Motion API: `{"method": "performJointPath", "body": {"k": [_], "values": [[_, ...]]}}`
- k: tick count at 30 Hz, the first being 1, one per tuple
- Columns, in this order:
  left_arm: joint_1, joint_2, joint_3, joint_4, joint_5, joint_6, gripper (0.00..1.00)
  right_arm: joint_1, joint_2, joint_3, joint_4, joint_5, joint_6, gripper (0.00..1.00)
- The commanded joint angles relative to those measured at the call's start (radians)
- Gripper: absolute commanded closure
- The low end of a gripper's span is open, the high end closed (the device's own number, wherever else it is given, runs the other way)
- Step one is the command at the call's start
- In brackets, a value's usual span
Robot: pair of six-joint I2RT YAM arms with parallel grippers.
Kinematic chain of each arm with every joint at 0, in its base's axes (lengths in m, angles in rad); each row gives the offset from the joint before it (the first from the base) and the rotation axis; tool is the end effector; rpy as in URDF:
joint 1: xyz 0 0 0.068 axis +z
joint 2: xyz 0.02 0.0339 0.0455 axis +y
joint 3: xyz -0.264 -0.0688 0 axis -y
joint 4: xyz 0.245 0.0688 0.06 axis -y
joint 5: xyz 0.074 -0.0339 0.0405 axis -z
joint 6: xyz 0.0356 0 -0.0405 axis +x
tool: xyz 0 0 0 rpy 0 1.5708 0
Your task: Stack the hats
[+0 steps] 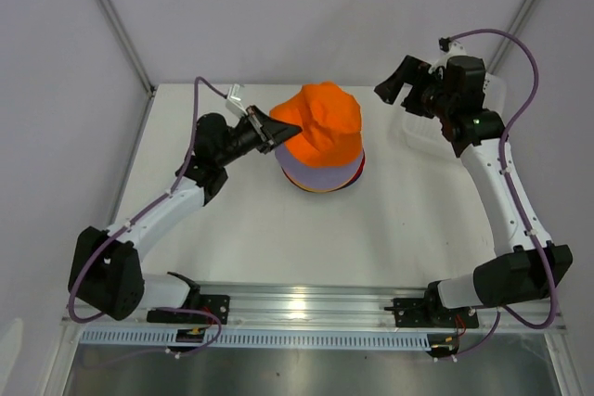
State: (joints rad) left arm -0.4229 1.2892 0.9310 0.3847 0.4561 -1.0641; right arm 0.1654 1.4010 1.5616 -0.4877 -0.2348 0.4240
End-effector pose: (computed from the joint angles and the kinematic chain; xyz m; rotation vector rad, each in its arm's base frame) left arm 0.2699 -0.1387 0.3402 -0.1524 1.7551 -1.4839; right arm 0.3049 0.0593 0.4372 0.0871 1.9353 0.6197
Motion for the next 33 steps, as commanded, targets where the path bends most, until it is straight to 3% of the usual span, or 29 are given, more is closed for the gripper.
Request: {"method": "performJointPath", "body": {"k": [1,12,17,26,33], "values": [[0.007,0.045,-0.037,0.059,0.072,0.007,0.99,-0.009,-0.005,-0.061,0.086,-0.023,0.065,0.0],[0.044,0.035,-0.156,0.028,0.026,0.03,0.98,-0.009,0.024,-0.238,0.239,-0.086,0.144,0.01],[0.065,0.071,-0.167,0.046,0.036,0.032,0.91,-0.006,0.03,-0.353,0.372,-0.168,0.173,0.04],[0.124,0.047,-0.133,0.02,0.085,0.099,0.47,0.017,0.082,-0.368,0.448,-0.225,0.144,0.08],[0.139,-0.033,-0.078,-0.13,-0.017,0.22,0.43,0.019,0.128,-0.365,0.521,-0.25,0.168,0.14]]}}
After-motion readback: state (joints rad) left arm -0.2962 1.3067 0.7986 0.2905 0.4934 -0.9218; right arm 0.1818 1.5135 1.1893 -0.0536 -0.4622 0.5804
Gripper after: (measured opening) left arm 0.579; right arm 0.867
